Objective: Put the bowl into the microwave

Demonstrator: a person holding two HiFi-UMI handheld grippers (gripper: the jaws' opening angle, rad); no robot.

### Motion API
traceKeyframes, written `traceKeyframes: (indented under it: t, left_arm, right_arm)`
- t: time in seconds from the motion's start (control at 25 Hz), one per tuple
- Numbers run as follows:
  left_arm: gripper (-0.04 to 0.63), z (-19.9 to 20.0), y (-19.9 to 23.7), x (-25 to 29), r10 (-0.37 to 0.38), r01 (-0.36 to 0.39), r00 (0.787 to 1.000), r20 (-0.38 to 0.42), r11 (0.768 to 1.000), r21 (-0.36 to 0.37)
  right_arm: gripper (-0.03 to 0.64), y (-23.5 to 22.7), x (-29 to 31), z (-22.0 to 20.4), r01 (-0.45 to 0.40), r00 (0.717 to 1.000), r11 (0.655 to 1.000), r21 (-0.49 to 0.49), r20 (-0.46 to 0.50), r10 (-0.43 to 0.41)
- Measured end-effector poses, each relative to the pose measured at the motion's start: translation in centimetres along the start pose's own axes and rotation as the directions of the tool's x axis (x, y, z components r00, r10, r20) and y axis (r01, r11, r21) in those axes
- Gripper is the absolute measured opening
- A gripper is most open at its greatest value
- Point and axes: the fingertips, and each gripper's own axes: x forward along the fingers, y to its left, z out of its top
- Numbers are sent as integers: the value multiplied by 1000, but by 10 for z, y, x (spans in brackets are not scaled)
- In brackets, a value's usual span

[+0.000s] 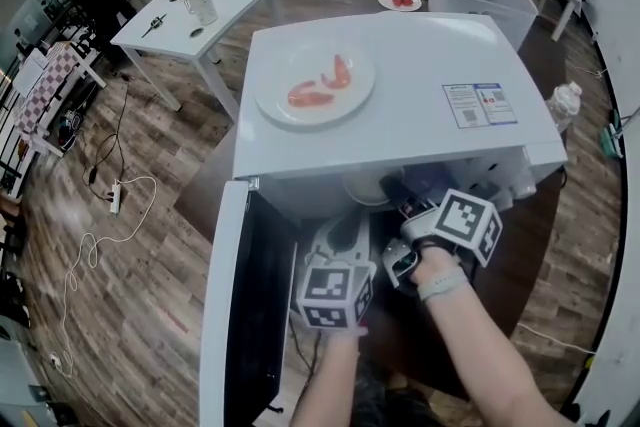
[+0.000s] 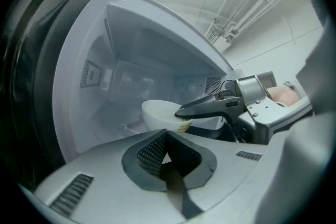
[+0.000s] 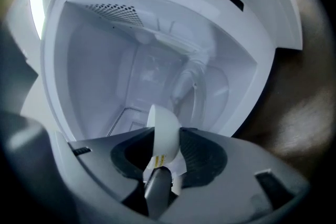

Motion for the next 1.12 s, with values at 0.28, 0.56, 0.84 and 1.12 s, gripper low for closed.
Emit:
traceKeyframes:
  t: [0.28,0.56,0.84,1.12]
  left_arm:
    - [11,4,1,3,1,-1,1000,-13,1000,5]
    - [11,5,4,3,4,-4,1000,-13,1000,-6]
    - [11,5,8,4,10,-10,1000,-11,1000,-24]
    - [11,5,8,4,7,-7,1000,-6,999,-44]
  right_arm:
    - [171,6,1,1,-41,999,999,-24,8,42]
    - [206,9,-5,-4,-73,997,987,-145,-44,67]
    - [222,5,-14,-15,-79,995,949,-306,-81,57]
    - [255,9,-15,-28,-110,989,808,-579,-148,29]
